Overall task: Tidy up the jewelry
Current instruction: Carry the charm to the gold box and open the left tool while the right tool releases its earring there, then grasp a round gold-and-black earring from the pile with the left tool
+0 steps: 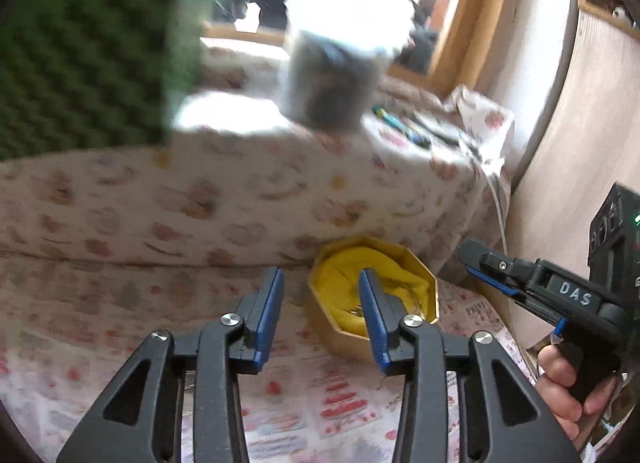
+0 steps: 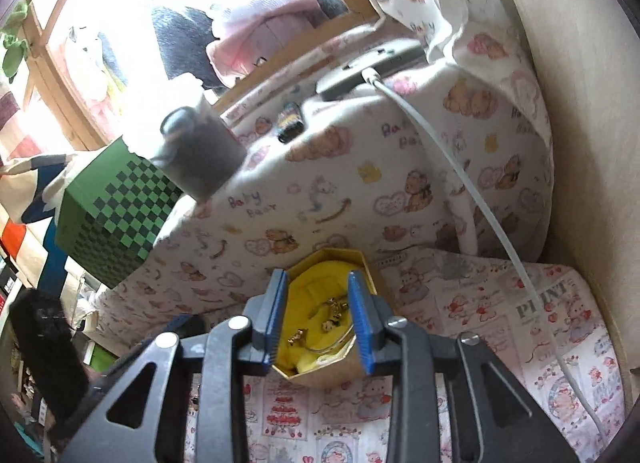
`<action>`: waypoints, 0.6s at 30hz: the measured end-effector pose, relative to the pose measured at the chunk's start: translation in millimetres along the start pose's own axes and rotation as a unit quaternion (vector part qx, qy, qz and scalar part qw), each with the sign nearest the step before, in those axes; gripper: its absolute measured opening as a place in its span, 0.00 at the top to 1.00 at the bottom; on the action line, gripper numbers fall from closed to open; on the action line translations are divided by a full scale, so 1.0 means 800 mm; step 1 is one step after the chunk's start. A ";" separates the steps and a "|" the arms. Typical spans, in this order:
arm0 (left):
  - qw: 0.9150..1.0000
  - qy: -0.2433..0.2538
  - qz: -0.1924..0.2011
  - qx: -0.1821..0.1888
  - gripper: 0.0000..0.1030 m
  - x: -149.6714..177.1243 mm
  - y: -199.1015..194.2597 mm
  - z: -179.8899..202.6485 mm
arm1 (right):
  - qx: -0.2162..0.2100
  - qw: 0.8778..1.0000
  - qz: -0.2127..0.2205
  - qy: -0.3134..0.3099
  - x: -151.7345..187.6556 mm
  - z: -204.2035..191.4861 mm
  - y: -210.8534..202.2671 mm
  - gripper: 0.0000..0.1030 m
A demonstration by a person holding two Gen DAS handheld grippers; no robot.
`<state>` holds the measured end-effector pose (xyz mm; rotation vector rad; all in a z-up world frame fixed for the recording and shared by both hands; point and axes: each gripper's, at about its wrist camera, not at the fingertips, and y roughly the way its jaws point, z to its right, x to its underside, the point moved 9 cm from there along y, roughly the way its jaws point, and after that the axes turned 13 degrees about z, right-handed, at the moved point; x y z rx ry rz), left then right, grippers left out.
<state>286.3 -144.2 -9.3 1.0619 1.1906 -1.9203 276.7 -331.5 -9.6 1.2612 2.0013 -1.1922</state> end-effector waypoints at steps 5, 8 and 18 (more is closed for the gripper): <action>0.993 0.006 0.018 -0.114 0.59 -0.027 -0.061 -0.059 | -0.001 0.999 0.007 -0.037 0.006 -0.033 -0.013 0.62; 0.986 0.029 0.059 -0.151 0.57 -0.048 -0.100 -0.080 | -0.008 0.997 0.018 -0.070 0.013 -0.060 -0.019 0.48; 0.980 0.038 0.015 -0.192 0.39 -0.002 -0.122 -0.134 | 0.002 0.993 0.009 -0.121 0.043 -0.088 -0.010 0.31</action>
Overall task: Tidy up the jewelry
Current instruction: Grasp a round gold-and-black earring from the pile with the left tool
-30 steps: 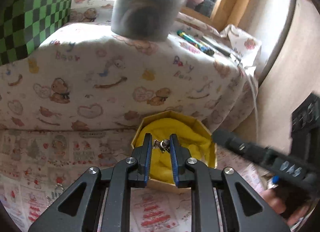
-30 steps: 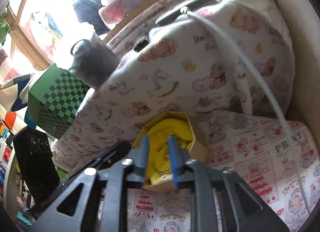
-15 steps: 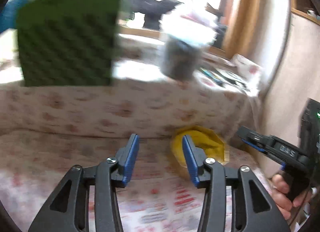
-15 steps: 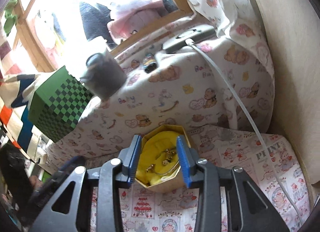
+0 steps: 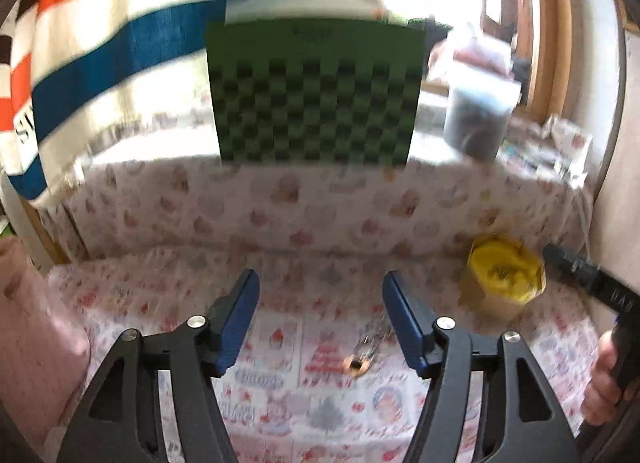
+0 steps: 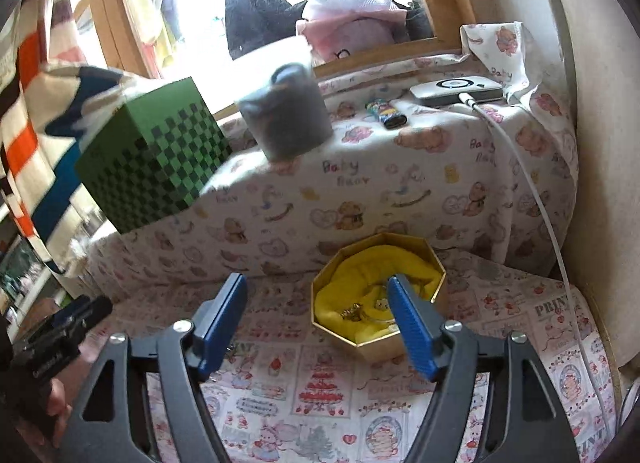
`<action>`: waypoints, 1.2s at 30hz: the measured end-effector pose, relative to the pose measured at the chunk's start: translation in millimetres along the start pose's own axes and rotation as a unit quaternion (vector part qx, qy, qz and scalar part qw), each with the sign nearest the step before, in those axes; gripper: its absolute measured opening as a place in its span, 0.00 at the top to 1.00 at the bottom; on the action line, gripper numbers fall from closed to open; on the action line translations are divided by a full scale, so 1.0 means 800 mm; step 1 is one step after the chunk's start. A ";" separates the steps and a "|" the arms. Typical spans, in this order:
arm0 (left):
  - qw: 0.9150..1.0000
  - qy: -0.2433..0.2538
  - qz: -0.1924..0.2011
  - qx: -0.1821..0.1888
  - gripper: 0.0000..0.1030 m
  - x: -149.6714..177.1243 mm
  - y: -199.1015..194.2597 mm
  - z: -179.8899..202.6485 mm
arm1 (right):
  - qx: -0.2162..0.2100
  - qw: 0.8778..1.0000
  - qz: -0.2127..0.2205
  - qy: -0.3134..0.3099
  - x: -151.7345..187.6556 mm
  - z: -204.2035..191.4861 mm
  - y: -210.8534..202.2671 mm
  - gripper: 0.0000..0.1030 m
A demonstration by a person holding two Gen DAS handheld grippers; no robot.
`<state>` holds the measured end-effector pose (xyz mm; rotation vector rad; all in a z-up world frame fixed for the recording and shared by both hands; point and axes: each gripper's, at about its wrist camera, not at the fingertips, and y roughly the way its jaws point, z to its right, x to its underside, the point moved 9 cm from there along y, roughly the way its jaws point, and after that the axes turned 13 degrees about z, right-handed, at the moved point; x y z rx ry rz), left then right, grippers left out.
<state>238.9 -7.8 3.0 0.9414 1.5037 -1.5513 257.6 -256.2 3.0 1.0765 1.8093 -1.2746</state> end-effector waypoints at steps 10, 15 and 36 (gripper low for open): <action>0.988 -0.025 -0.143 0.046 0.71 0.098 0.066 0.010 | 0.033 0.998 -0.047 -0.040 0.036 -0.002 0.030 0.23; 0.980 -0.042 -0.169 0.098 0.77 0.113 0.078 0.024 | 0.038 0.996 -0.055 -0.056 0.045 -0.006 0.035 0.21; 0.981 0.005 -0.168 0.095 0.90 0.133 0.091 0.064 | 0.060 0.992 -0.078 -0.081 0.063 -0.002 0.048 0.20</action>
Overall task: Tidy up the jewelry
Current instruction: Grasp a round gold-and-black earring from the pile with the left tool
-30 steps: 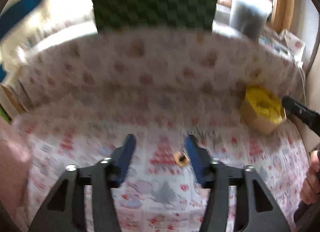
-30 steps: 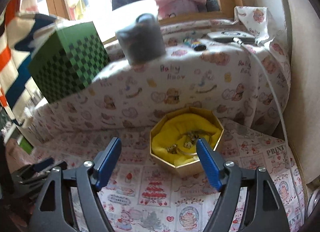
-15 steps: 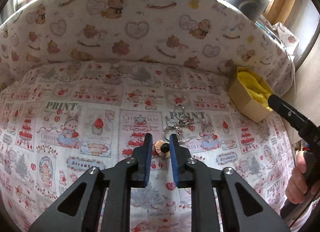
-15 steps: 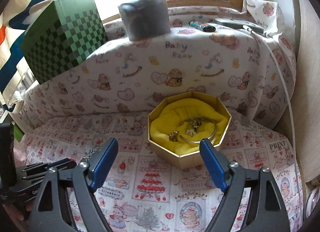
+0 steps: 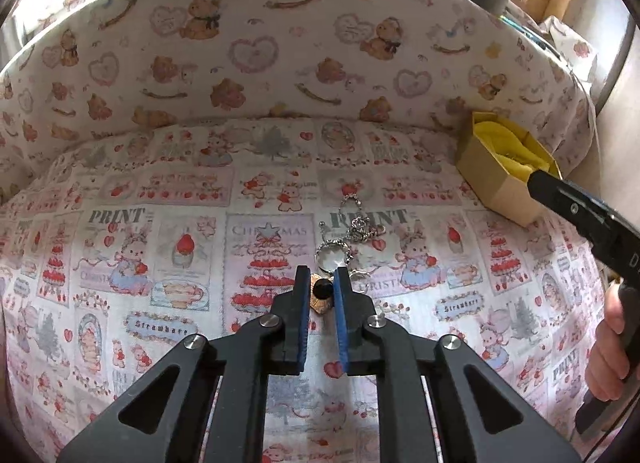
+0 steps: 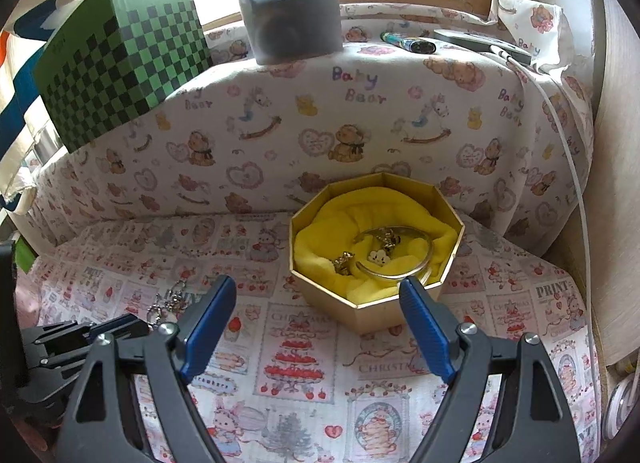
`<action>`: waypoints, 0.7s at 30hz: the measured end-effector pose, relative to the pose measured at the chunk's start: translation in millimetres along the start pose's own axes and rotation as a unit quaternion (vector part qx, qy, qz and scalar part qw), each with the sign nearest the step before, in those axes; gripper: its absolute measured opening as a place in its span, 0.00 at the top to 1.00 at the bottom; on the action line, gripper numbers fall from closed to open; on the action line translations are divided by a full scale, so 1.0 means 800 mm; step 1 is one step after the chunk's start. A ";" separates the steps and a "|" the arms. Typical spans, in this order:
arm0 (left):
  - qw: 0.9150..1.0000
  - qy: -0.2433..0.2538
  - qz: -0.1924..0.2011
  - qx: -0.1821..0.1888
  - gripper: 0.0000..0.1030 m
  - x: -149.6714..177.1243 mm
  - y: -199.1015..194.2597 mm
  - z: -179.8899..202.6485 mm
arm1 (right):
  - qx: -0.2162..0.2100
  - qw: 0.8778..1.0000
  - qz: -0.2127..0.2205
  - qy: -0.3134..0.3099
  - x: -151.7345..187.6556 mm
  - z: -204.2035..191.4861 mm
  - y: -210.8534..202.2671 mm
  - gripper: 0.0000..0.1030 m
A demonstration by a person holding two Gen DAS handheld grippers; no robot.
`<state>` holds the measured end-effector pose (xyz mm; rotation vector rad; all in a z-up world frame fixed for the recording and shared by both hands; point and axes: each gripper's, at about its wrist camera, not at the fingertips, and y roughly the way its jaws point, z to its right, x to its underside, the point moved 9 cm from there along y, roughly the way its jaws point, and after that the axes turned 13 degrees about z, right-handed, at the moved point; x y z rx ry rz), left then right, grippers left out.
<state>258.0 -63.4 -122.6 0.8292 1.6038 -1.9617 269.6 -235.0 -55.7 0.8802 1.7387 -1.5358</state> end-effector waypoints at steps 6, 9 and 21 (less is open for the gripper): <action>1.000 -0.012 0.014 -0.007 0.91 -0.007 -0.018 -0.013 | -0.002 1.000 -0.002 -0.002 0.001 -0.003 0.001 0.20; 0.999 -0.026 0.039 -0.025 0.91 -0.021 -0.034 -0.034 | -0.005 1.000 -0.003 -0.005 0.001 -0.005 0.000 0.20; 0.993 -0.083 0.058 -0.060 0.91 -0.035 -0.041 -0.102 | -0.038 0.999 -0.005 -0.009 0.001 -0.022 -0.005 0.20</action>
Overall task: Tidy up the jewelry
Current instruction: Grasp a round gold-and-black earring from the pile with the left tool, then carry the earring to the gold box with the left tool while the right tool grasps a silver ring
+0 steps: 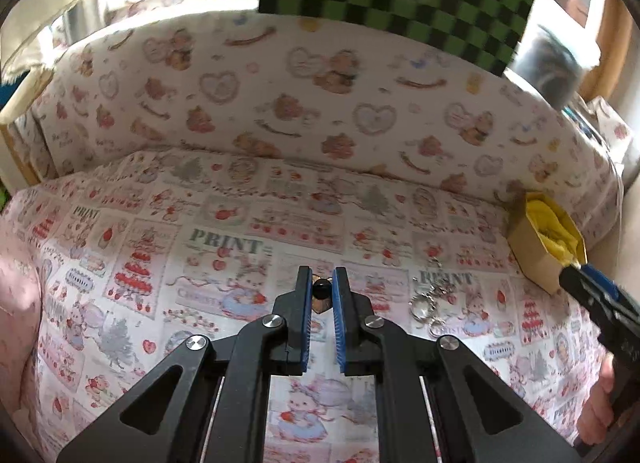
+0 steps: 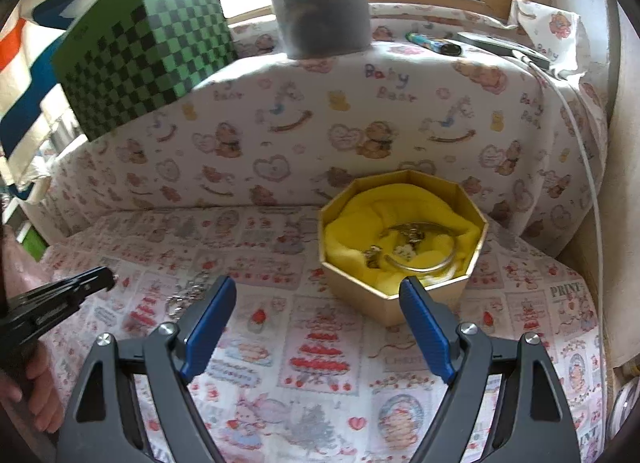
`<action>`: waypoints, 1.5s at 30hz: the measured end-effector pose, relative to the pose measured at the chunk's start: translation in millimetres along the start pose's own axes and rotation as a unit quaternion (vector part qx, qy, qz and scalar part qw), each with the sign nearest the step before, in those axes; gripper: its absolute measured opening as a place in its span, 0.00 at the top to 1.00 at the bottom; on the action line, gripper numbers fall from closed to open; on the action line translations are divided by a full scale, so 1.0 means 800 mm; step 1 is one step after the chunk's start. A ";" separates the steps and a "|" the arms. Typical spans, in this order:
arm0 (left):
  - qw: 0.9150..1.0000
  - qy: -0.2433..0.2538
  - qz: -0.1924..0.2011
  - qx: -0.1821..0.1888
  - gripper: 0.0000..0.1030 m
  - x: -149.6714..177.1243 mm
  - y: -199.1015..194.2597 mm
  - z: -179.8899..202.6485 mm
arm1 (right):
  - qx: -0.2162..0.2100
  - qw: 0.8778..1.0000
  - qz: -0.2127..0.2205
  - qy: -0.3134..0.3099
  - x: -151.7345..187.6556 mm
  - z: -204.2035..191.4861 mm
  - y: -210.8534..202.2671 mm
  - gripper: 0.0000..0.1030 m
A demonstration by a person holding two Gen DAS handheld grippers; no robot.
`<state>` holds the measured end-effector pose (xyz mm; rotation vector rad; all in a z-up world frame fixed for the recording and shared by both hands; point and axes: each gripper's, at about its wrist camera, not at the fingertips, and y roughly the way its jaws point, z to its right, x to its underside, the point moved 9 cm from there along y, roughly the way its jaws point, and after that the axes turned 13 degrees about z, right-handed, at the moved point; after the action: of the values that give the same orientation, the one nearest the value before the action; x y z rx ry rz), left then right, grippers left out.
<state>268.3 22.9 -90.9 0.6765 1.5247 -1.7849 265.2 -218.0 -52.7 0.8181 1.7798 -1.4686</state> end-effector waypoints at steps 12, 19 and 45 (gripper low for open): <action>0.999 -0.028 0.016 -0.022 0.91 -0.013 -0.017 -0.028 | -0.056 0.997 -0.054 -0.028 0.016 -0.079 0.013 0.24; 0.999 -0.042 0.009 -0.014 0.91 -0.014 -0.020 -0.034 | -0.071 0.991 -0.094 -0.056 0.038 -0.128 0.030 0.34; 0.998 -0.046 0.023 -0.037 0.91 -0.020 -0.028 -0.046 | -0.061 0.981 -0.089 -0.159 0.074 -0.163 0.055 0.88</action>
<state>259.4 63.3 -71.0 0.5805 1.4933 -1.6930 252.3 -79.4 -108.5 0.3438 1.7103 -1.4903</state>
